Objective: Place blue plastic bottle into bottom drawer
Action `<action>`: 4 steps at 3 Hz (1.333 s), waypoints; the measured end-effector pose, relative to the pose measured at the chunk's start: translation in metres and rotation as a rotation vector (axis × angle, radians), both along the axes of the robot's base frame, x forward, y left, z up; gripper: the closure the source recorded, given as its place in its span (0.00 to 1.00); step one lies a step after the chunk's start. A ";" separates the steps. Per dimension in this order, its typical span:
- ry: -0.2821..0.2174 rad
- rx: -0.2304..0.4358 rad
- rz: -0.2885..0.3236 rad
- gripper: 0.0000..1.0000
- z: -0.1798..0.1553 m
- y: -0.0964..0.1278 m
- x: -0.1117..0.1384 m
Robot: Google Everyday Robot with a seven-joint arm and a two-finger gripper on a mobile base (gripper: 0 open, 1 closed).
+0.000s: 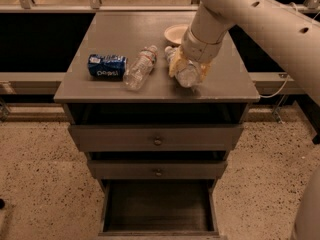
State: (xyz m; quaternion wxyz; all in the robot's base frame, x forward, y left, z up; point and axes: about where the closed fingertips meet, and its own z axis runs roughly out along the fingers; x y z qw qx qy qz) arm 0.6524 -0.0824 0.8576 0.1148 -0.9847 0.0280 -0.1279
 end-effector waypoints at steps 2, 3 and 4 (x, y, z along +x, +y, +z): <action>-0.031 0.401 -0.076 1.00 0.032 -0.037 -0.037; -0.096 0.551 -0.151 1.00 0.047 -0.074 -0.063; -0.138 0.641 -0.087 1.00 0.059 -0.094 -0.101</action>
Offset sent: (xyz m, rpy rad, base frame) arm -0.0729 -0.1238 0.0571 0.5911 -0.0711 -0.2874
